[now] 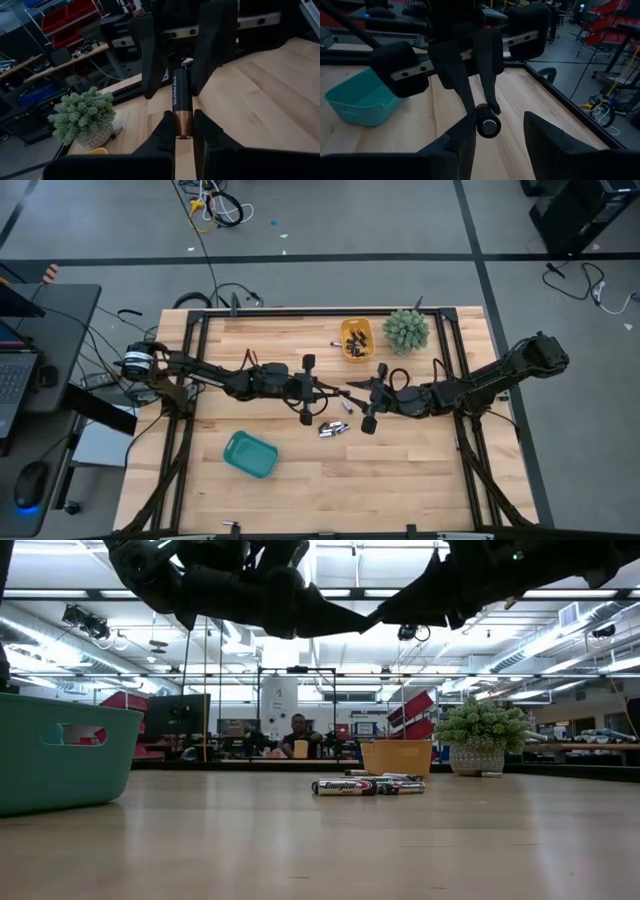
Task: Sort batteries
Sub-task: Put the black battery into the yellow bin
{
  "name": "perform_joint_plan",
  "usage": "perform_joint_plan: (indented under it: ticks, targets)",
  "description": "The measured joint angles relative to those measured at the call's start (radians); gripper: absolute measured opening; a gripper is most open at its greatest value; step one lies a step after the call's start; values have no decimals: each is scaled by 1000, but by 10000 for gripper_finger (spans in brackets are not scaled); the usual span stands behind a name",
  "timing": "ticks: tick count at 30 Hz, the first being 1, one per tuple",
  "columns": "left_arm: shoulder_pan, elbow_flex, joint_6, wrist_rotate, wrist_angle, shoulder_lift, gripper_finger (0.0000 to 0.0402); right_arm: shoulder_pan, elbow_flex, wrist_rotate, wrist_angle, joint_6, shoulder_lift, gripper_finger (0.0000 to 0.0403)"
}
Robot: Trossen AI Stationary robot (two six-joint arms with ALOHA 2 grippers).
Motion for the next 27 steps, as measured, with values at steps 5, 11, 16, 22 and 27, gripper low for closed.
perform_joint_plan:
  ticks: [5, 11, 16, 22, 27]
  targets:
    - [0, 0, 0, -3, 3, 0, 14, -10, 0, -4, 4, -2, 0, 134]
    - [1, 0, 0, -4, 6, 0, 14, -10, 0, -5, 5, -2, 0, 116]
    - [0, 0, -5, -31, 8, 0, 26, -11, 0, -5, 4, -4, 0, 82]
    - [-1, 2, -39, -69, -38, 0, 101, -12, 0, -18, 2, -53, 0, 30]
    - [2, 2, -78, -211, -93, 1, 175, -43, 0, 8, -3, -8, 0, 30]
